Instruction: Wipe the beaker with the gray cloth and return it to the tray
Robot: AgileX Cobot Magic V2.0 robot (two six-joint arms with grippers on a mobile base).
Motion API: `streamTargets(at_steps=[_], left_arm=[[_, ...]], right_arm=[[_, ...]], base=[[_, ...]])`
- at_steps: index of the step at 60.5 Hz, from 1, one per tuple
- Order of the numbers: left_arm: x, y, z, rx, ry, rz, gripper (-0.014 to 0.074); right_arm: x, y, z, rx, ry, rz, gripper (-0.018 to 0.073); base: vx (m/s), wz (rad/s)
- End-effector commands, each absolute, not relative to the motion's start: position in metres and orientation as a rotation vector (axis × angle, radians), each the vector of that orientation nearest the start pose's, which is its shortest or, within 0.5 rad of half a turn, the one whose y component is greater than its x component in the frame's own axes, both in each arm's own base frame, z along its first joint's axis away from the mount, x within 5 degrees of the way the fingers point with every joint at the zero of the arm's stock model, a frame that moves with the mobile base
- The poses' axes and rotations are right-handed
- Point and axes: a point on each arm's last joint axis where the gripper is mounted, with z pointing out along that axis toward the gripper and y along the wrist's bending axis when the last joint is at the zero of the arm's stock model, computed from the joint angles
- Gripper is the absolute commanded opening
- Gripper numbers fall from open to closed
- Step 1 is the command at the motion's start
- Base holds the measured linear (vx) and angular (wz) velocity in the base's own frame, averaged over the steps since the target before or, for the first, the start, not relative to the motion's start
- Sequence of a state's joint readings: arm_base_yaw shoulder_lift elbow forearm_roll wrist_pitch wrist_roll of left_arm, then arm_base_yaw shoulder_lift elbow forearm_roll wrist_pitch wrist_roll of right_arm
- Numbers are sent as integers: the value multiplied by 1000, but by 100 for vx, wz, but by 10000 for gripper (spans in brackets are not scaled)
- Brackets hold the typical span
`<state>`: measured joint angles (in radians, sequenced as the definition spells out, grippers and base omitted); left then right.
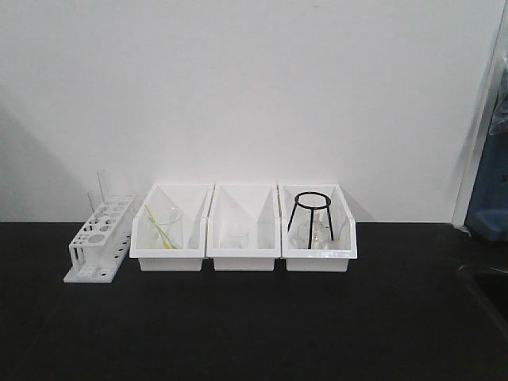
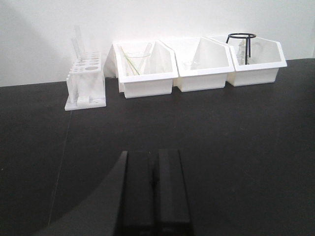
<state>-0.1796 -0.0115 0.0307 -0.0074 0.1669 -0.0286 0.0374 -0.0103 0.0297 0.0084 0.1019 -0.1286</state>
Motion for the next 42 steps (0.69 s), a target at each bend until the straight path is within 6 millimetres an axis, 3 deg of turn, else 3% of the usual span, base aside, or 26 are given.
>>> streamTargets(at_steps=[1,17,42], left_arm=[[55,-10,199,102,1565,-182,-6],[55,-10,199,102,1565,-182,-6],[55,-10,199,102,1565,-182,-6]], right_arm=[[57,2,197,-132,1526,-81,-5],[57,2,197,-132,1526,-81,-5],[57,2,197,-132,1526,-81,-5]], base=[[-23,-3],[-26,-18],[-31,-40]])
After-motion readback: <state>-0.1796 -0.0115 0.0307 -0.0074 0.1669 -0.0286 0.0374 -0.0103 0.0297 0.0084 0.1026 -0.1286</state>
